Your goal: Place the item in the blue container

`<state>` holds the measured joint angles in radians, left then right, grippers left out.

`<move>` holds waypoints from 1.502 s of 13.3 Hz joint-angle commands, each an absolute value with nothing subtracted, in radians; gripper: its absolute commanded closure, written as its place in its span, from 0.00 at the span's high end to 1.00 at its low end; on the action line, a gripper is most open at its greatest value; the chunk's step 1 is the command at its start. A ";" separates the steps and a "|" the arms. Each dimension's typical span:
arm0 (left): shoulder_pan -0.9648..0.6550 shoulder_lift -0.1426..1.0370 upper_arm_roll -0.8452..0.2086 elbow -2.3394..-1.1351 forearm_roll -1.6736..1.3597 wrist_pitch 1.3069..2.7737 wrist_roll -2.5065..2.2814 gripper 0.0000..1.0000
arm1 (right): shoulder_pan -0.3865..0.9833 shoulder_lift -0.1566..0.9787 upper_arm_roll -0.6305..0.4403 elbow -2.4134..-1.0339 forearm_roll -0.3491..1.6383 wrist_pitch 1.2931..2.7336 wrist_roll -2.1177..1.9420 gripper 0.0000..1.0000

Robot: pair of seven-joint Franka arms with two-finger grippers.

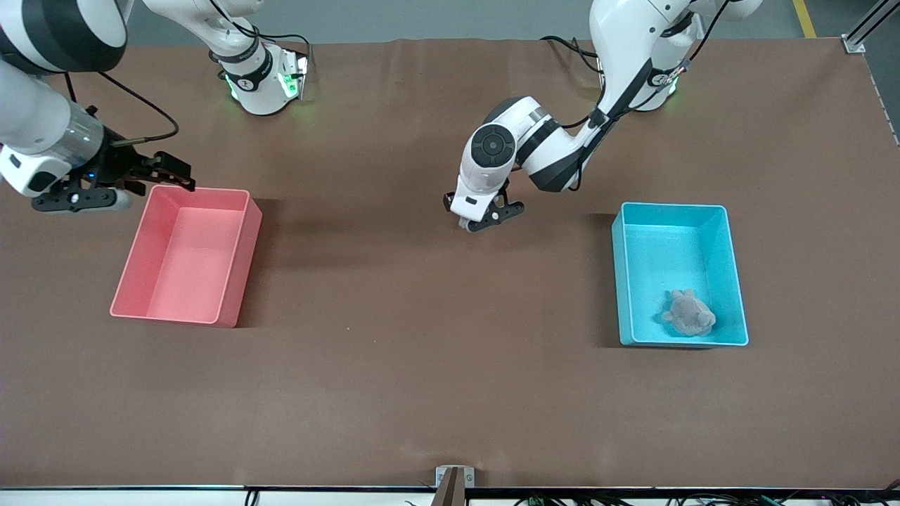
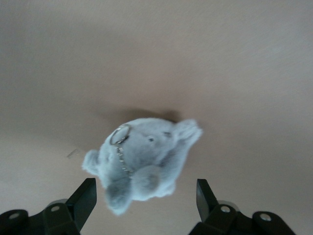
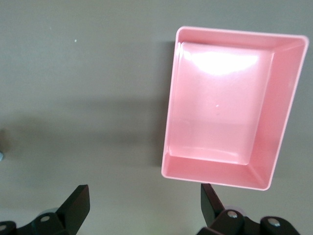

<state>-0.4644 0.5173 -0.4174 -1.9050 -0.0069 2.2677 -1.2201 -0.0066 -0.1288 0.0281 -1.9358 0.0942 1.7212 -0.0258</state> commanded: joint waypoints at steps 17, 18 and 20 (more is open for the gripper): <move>-0.410 0.508 -0.405 -1.879 0.066 2.217 -1.215 0.00 | -0.057 -0.002 0.052 -1.522 0.037 1.647 -0.020 1.00; -0.396 0.494 -0.405 -1.865 0.066 2.183 -1.213 0.00 | -0.058 0.002 0.052 -1.522 0.037 1.647 -0.021 1.00; -0.359 0.444 -0.405 -1.853 0.066 2.110 -1.189 0.00 | -0.060 0.005 0.052 -1.522 0.037 1.646 -0.023 1.00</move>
